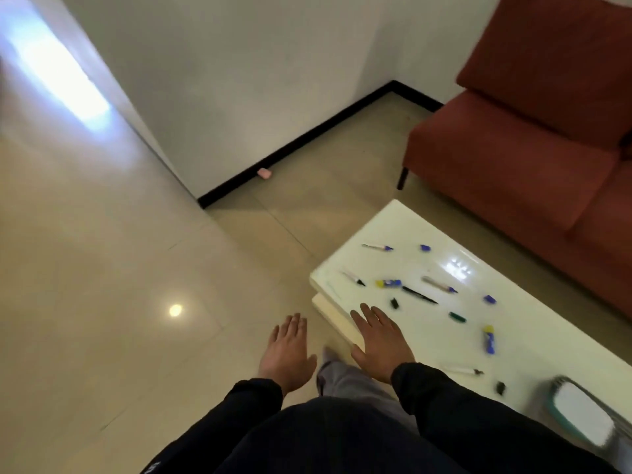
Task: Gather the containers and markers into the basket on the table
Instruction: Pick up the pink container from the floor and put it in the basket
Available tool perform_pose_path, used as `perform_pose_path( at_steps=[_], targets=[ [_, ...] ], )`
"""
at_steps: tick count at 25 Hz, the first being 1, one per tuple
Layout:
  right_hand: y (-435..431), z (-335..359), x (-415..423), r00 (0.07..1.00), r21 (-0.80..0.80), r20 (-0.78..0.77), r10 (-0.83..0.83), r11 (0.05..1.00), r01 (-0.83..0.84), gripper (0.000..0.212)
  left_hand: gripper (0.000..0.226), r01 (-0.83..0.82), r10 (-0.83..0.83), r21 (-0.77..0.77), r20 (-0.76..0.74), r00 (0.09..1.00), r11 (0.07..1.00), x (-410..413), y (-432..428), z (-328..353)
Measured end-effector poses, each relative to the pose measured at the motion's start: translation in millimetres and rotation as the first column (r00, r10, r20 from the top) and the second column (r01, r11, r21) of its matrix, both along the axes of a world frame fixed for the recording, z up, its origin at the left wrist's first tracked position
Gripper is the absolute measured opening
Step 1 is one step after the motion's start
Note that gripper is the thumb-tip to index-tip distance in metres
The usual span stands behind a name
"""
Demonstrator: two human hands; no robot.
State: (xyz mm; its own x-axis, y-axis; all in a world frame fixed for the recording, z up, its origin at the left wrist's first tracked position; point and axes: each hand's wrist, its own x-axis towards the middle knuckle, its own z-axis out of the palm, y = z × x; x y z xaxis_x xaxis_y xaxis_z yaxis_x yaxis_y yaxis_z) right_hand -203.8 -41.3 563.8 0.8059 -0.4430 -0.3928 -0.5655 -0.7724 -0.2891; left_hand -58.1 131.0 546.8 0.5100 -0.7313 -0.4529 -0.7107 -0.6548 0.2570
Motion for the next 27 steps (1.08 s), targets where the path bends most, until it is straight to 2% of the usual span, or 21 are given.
perform_pose_path(
  at_steps=[4, 9, 14, 21, 24, 27],
  targets=[
    [-25.9, -22.2, 131.0, 0.995, 0.045, 0.028, 0.097, 0.994, -0.098, 0.072, 0.083, -0.127, 0.126, 0.048, 0.026, 0.992, 0.991, 104.6, -0.2, -12.8],
    [-72.6, -28.2, 288.3, 0.988, 0.119, 0.067, 0.139, 0.982, -0.146, 0.075, 0.083, -0.19, 0.189, 0.153, 0.02, 0.982, 0.97, 243.2, -37.8, 1.8],
    [-138.6, -13.4, 421.5, 0.979, 0.102, 0.064, 0.192, 0.975, -0.198, 0.073, 0.083, -0.269, 0.267, 0.134, 0.037, 0.963, 0.954, 372.7, -93.0, 21.8],
    [-236.3, -47.3, 607.0, 0.984, 0.033, 0.034, 0.174, 0.984, -0.175, 0.076, 0.084, -0.232, 0.233, 0.093, -0.006, 0.972, 0.968, 575.4, -191.9, -24.3],
    [-278.6, -66.8, 697.9, 0.994, 0.078, -0.028, 0.109, 0.991, -0.107, 0.077, 0.085, -0.21, 0.217, 0.089, -0.073, 0.973, 0.974, 672.5, -245.1, -52.3],
    [-315.1, -82.3, 780.2, 0.995, 0.085, -0.046, 0.084, 0.993, -0.08, 0.078, 0.087, -0.149, 0.158, 0.111, -0.073, 0.985, 0.983, 752.2, -290.8, -76.2]
  ],
)
